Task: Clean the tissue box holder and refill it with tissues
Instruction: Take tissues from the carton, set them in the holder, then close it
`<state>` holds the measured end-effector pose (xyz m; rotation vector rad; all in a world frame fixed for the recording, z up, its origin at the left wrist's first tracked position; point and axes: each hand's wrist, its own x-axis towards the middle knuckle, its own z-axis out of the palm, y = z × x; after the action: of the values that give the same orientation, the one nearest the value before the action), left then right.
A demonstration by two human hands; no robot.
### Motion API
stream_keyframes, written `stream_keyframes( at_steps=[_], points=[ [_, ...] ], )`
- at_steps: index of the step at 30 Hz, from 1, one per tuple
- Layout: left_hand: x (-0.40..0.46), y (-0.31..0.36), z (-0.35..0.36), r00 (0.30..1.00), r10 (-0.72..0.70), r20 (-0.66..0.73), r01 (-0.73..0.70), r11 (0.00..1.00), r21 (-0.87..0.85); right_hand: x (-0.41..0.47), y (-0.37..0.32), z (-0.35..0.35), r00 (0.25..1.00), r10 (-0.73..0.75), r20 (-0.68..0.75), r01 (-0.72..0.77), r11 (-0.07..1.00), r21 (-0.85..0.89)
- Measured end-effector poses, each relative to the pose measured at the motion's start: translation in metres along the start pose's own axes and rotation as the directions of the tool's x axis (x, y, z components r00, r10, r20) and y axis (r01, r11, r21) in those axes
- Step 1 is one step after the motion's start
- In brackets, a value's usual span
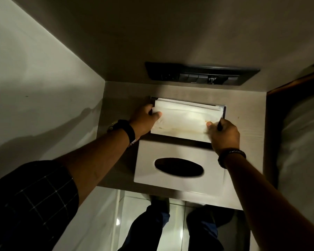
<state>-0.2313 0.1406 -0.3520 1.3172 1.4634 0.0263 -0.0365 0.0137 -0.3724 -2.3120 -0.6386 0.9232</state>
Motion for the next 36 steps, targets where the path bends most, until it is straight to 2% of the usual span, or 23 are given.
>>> stream_keyframes(
  at_steps=[6, 9, 10, 11, 13, 15, 17, 19, 22, 28, 36],
  points=[
    [-0.005, 0.0, 0.002, 0.994, 0.091, -0.056, -0.085, 0.992, 0.091, 0.006, -0.002, 0.002, 0.999, -0.029, -0.018, 0.027, 0.994, -0.11],
    [-0.015, 0.0, 0.003, 0.933, 0.315, -0.177, -0.253, 0.919, 0.302, -0.001, -0.011, -0.003, 0.978, -0.167, -0.125, 0.142, 0.971, -0.191],
    [-0.02, -0.001, 0.003, 0.885, 0.431, -0.174, -0.332, 0.848, 0.414, -0.006, -0.015, -0.005, 0.958, -0.244, -0.153, 0.214, 0.958, -0.192],
    [-0.024, -0.003, 0.002, 0.835, 0.539, -0.113, -0.412, 0.747, 0.521, -0.012, -0.019, -0.007, 0.927, -0.348, -0.143, 0.315, 0.926, -0.21],
    [-0.025, -0.006, 0.003, 0.755, 0.646, 0.109, -0.528, 0.501, 0.685, -0.018, -0.023, -0.007, 0.839, -0.543, 0.042, 0.518, 0.773, -0.366],
    [-0.015, -0.007, 0.008, 0.723, 0.623, 0.298, -0.572, 0.299, 0.764, -0.011, -0.022, -0.003, 0.762, -0.563, 0.321, 0.638, 0.564, -0.524],
    [0.001, -0.007, 0.013, 0.755, 0.53, 0.387, -0.56, 0.212, 0.801, 0.007, -0.019, 0.002, 0.736, -0.476, 0.48, 0.673, 0.438, -0.597],
    [0.015, -0.01, 0.014, 0.796, 0.447, 0.407, -0.535, 0.206, 0.82, 0.024, -0.009, 0.004, 0.754, -0.4, 0.522, 0.654, 0.378, -0.655],
    [0.029, -0.018, 0.01, 0.838, 0.405, 0.365, -0.485, 0.248, 0.839, 0.038, 0.011, 0.002, 0.775, -0.368, 0.513, 0.626, 0.339, -0.703],
    [0.03, -0.025, 0.015, 0.844, 0.431, 0.32, -0.446, 0.231, 0.865, 0.045, 0.022, 0.003, 0.744, -0.448, 0.496, 0.648, 0.303, -0.698],
    [0.023, -0.018, 0.012, 0.857, 0.412, 0.309, -0.42, 0.214, 0.882, 0.037, 0.01, 0.0, 0.799, -0.316, 0.512, 0.596, 0.302, -0.744]
  ],
)
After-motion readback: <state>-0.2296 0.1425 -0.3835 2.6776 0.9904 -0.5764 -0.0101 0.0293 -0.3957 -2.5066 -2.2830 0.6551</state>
